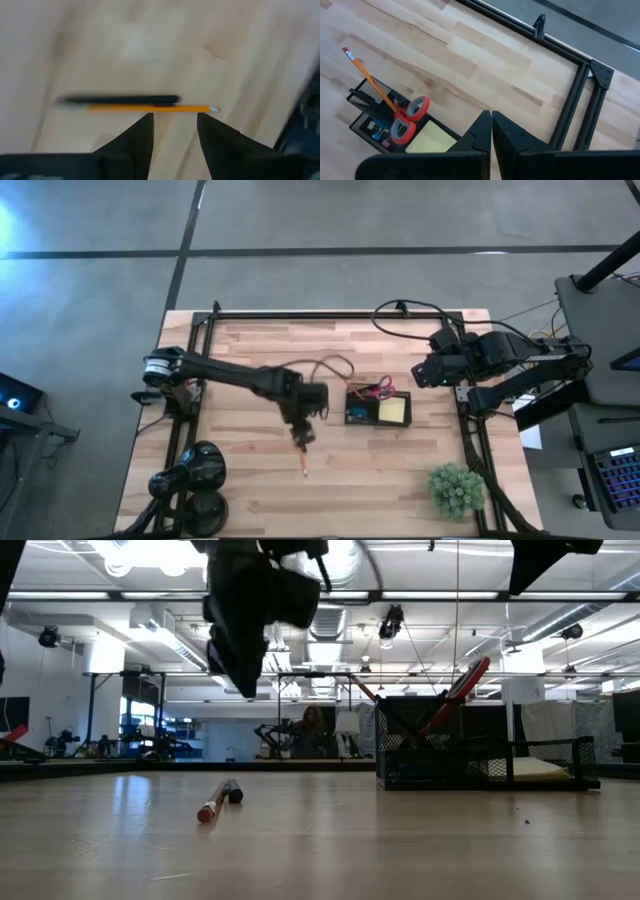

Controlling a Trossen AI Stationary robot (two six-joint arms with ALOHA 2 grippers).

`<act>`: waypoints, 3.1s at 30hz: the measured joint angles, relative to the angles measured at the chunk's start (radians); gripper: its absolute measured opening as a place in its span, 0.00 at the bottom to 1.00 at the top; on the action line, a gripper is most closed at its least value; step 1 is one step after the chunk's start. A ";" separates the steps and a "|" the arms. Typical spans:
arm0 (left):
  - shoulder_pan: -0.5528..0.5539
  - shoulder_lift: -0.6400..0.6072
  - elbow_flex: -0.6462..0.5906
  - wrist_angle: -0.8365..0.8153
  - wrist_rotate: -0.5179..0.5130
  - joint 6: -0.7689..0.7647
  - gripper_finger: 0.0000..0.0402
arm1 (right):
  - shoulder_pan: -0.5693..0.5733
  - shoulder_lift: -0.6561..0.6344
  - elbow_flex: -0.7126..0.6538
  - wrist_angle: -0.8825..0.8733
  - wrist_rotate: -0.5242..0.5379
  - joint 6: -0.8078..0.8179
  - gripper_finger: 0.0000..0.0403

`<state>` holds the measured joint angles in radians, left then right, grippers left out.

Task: Pick and place office supplies into organizer
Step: Put the pencil into the desk organizer

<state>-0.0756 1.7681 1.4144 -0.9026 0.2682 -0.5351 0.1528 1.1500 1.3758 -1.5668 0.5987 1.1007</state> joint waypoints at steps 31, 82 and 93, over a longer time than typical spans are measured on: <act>-0.273 0.142 -0.101 0.282 -0.218 1.385 0.34 | 0.000 -0.004 -0.039 -0.004 -0.076 -0.065 0.02; -0.075 -0.132 -0.078 0.651 -0.413 0.444 0.00 | 0.004 -0.041 -0.061 -0.003 0.050 0.263 0.02; -0.006 -0.227 -0.241 0.768 -0.440 0.449 0.00 | 0.009 -0.138 -0.061 -0.004 0.129 0.277 0.02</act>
<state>-0.0818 1.5413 1.1736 -0.1348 -0.1719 -0.0861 0.1616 1.0116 1.3144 -1.5713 0.7281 1.3781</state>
